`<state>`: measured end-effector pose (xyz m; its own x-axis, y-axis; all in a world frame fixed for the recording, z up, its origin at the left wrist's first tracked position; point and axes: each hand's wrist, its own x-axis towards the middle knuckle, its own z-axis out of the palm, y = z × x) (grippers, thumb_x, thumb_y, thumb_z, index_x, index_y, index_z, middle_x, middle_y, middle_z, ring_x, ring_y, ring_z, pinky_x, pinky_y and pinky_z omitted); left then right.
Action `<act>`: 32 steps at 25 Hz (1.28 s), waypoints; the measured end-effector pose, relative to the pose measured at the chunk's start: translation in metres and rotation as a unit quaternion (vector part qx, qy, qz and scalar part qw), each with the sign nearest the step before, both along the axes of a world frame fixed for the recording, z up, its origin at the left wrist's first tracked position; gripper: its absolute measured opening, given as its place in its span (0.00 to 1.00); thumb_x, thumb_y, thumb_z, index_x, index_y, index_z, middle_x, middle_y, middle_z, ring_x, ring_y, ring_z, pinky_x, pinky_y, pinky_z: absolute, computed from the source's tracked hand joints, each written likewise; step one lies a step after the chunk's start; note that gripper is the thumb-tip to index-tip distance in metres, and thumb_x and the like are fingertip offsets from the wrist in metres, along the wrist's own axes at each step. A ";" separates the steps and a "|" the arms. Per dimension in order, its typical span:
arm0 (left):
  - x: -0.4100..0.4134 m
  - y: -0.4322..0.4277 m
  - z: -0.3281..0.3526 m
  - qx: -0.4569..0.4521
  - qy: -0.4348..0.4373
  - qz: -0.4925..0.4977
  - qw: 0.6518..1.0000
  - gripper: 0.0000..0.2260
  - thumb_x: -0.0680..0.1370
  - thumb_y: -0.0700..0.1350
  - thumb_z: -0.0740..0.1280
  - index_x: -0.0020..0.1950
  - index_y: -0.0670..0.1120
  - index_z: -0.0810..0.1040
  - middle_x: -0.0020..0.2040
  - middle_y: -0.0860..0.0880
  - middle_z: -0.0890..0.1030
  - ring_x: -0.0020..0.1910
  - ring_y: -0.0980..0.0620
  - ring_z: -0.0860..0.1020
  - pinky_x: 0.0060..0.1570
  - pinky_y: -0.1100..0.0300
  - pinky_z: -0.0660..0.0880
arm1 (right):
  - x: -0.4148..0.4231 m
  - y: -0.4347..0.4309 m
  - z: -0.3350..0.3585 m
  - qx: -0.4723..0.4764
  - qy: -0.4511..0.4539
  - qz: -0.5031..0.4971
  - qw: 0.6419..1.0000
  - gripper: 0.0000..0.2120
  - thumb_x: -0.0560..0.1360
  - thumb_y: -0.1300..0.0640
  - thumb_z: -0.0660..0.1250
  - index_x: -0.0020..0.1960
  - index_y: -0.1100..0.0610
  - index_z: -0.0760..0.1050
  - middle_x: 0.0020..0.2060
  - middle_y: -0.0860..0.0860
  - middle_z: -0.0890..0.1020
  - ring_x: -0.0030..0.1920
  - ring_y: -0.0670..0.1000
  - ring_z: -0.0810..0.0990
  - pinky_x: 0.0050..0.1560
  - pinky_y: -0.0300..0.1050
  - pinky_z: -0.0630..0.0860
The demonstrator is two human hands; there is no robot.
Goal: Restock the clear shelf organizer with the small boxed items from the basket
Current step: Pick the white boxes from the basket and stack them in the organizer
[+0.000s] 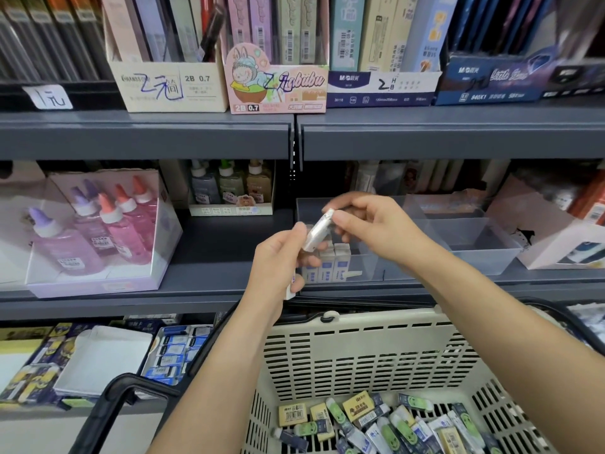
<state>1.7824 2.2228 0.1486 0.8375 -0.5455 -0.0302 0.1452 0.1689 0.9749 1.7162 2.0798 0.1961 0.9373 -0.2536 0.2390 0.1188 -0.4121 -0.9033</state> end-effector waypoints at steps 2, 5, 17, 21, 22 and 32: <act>0.000 0.000 -0.001 0.011 -0.009 -0.006 1.000 0.06 0.76 0.48 0.67 0.48 0.48 0.82 0.40 0.50 0.84 0.31 0.57 0.76 0.18 0.66 0.60 | -0.003 -0.003 0.001 0.018 0.004 0.000 1.000 0.07 0.76 0.62 0.64 0.47 0.51 0.78 0.32 0.43 0.81 0.32 0.38 0.78 0.33 0.27 0.71; 0.000 0.000 -0.003 0.013 -0.042 -0.012 0.999 0.04 0.75 0.44 0.69 0.48 0.50 0.82 0.35 0.52 0.81 0.30 0.58 0.75 0.19 0.67 0.60 | -0.001 -0.005 -0.003 0.013 0.024 -0.030 0.999 0.07 0.75 0.62 0.65 0.53 0.56 0.77 0.35 0.47 0.82 0.32 0.39 0.79 0.33 0.27 0.70; 0.014 -0.001 -0.008 0.028 -0.041 0.130 0.990 0.12 0.76 0.35 0.59 0.52 0.50 0.74 0.45 0.52 0.78 0.40 0.58 0.76 0.36 0.66 0.73 | 0.020 -0.038 -0.017 -0.129 0.064 -0.162 0.976 0.15 0.70 0.65 0.70 0.38 0.43 0.75 0.39 0.47 0.81 0.43 0.47 0.79 0.51 0.41 0.75; 0.015 0.006 -0.009 -0.053 -0.053 0.115 0.991 0.11 0.80 0.39 0.61 0.55 0.56 0.73 0.48 0.56 0.81 0.45 0.55 0.82 0.40 0.57 0.81 | 0.022 -0.037 -0.028 -0.137 0.124 -0.132 0.974 0.13 0.71 0.62 0.70 0.38 0.44 0.77 0.38 0.45 0.82 0.45 0.47 0.80 0.53 0.39 0.75; 0.015 0.007 -0.008 -0.063 -0.051 0.110 0.991 0.11 0.80 0.40 0.62 0.54 0.57 0.73 0.49 0.56 0.81 0.45 0.54 0.82 0.39 0.56 0.81 | 0.022 -0.037 -0.030 -0.143 0.129 -0.126 0.973 0.12 0.71 0.62 0.69 0.39 0.44 0.77 0.39 0.45 0.82 0.45 0.47 0.80 0.54 0.40 0.75; 0.015 0.000 -0.009 -0.032 -0.058 0.084 0.994 0.12 0.79 0.36 0.58 0.57 0.48 0.75 0.48 0.53 0.83 0.47 0.59 0.81 0.46 0.64 0.77 | 0.016 -0.025 -0.029 -0.267 0.138 -0.121 0.946 0.08 0.75 0.54 0.64 0.51 0.50 0.81 0.49 0.45 0.83 0.50 0.46 0.78 0.54 0.40 0.73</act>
